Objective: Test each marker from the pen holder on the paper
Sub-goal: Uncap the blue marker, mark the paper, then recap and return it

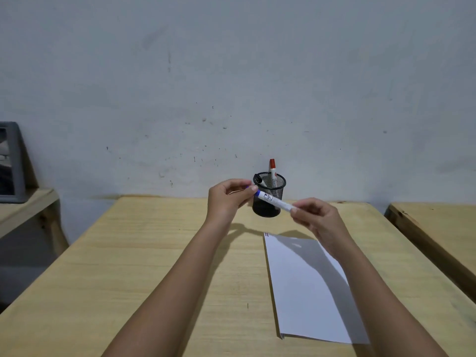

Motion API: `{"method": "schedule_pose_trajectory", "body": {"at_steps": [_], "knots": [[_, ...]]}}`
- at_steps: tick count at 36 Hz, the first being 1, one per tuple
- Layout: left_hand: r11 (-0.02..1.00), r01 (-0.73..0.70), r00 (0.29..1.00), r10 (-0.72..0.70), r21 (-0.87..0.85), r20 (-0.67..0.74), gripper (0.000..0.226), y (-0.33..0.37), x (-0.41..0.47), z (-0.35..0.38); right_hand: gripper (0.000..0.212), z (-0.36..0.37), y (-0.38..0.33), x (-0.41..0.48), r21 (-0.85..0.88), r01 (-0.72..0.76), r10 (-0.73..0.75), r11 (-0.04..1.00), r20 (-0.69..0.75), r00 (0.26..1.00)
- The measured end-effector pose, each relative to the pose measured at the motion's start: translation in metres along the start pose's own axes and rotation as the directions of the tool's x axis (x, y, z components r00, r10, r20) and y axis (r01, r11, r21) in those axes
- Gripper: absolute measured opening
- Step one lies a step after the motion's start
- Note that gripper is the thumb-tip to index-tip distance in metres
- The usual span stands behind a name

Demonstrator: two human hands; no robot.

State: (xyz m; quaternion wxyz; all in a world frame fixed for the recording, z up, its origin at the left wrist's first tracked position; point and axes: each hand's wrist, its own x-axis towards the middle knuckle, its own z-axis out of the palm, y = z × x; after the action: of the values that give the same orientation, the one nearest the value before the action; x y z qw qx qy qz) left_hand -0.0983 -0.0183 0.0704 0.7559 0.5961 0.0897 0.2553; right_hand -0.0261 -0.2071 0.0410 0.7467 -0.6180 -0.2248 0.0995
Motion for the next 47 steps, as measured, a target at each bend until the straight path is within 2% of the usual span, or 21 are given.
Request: {"method": "schedule_pose_trajectory", "body": {"at_steps": [2, 4, 7, 9, 12, 16, 19, 22, 23, 24, 26, 28, 31, 33, 35, 37, 42, 47], "knots": [[1.000, -0.022, 1.000, 0.022, 0.008, -0.001, 0.014, 0.004, 0.005, 0.005, 0.019, 0.002, 0.001, -0.001, -0.253, 0.027, -0.013, 0.967, 0.058, 0.998], [0.998, -0.051, 0.999, 0.051, 0.048, 0.011, 0.014, 0.007, 0.008, 0.012, 0.023, 0.009, -0.001, -0.001, -0.446, 0.074, -0.018, 0.892, 0.130, 0.991], [0.983, -0.099, 0.995, 0.094, 0.154, 0.042, 0.013, 0.008, 0.013, 0.024, 0.025, 0.018, -0.008, 0.004, -0.633, 0.140, -0.005, 0.761, 0.210, 0.978], [0.976, -0.119, 0.992, 0.109, 0.184, 0.066, 0.011, 0.009, 0.017, 0.029, 0.025, 0.019, -0.012, 0.010, -0.699, 0.162, -0.014, 0.697, 0.213, 0.977], [0.956, -0.154, 0.987, 0.141, 0.250, 0.071, 0.011, 0.010, 0.024, 0.028, 0.024, 0.016, -0.016, 0.019, -0.699, 0.156, -0.059, 0.698, 0.160, 0.985], [0.847, -0.175, 0.984, 0.161, 0.503, 0.072, 0.026, -0.007, 0.036, 0.013, 0.028, 0.011, -0.017, 0.038, -0.596, 0.148, -0.172, 0.789, 0.017, 0.985], [0.711, -0.103, 0.992, 0.027, 0.696, 0.120, 0.044, -0.033, 0.048, 0.003, 0.035, 0.012, -0.018, 0.055, -0.430, 0.156, -0.227, 0.889, -0.118, 0.967], [0.628, -0.053, 0.986, -0.091, 0.776, 0.141, 0.046, -0.048, 0.051, 0.004, 0.034, 0.015, -0.017, 0.071, -0.347, 0.205, -0.280, 0.915, -0.182, 0.943], [0.637, -0.045, 0.983, -0.109, 0.769, 0.148, 0.052, -0.050, 0.052, 0.007, 0.033, 0.016, -0.016, 0.077, -0.325, 0.219, -0.292, 0.920, -0.194, 0.937], [0.688, -0.030, 0.981, -0.118, 0.725, 0.153, 0.056, -0.053, 0.053, 0.010, 0.030, 0.018, -0.015, 0.082, -0.292, 0.230, -0.297, 0.928, -0.209, 0.932], [0.797, 0.022, 0.977, -0.146, 0.603, 0.157, 0.049, -0.057, 0.054, 0.018, 0.020, 0.021, -0.012, 0.094, -0.219, 0.226, -0.279, 0.949, -0.249, 0.928], [0.856, 0.034, 0.978, -0.135, 0.515, 0.160, 0.047, -0.063, 0.058, 0.022, 0.014, 0.023, -0.008, 0.106, -0.217, 0.194, -0.250, 0.957, -0.272, 0.929], [0.845, -0.015, 0.985, -0.080, 0.535, 0.154, 0.055, -0.076, 0.070, 0.024, 0.014, 0.024, 0.001, 0.119, -0.329, 0.129, -0.219, 0.936, -0.254, 0.942], [0.844, -0.001, 0.986, -0.089, 0.536, 0.141, 0.066, -0.083, 0.074, 0.024, 0.020, 0.023, 0.006, 0.125, -0.446, 0.100, -0.212, 0.890, -0.209, 0.955], [0.857, -0.001, 0.989, -0.074, 0.516, 0.124, 0.070, -0.090, 0.078, 0.024, 0.018, 0.022, 0.010, 0.130, -0.507, 0.090, -0.204, 0.857, -0.173, 0.963], [0.868, -0.008, 0.991, -0.059, 0.496, 0.119, 0.068, -0.093, 0.081, 0.023, 0.013, 0.020, 0.012, 0.133, -0.529, 0.075, -0.187, 0.845, -0.162, 0.969], [0.880, -0.027, 0.991, -0.039, 0.475, 0.129, 0.065, -0.098, 0.084, 0.021, 0.015, 0.017, 0.016, 0.137, -0.596, 0.032, -0.137, 0.802, -0.132, 0.982], [0.884, -0.041, 0.991, -0.023, 0.465, 0.131, 0.060, -0.102, 0.088, 0.019, 0.015, 0.016, 0.010, 0.135, -0.629, 0.068, -0.132, 0.775, -0.055, 0.990]]}}
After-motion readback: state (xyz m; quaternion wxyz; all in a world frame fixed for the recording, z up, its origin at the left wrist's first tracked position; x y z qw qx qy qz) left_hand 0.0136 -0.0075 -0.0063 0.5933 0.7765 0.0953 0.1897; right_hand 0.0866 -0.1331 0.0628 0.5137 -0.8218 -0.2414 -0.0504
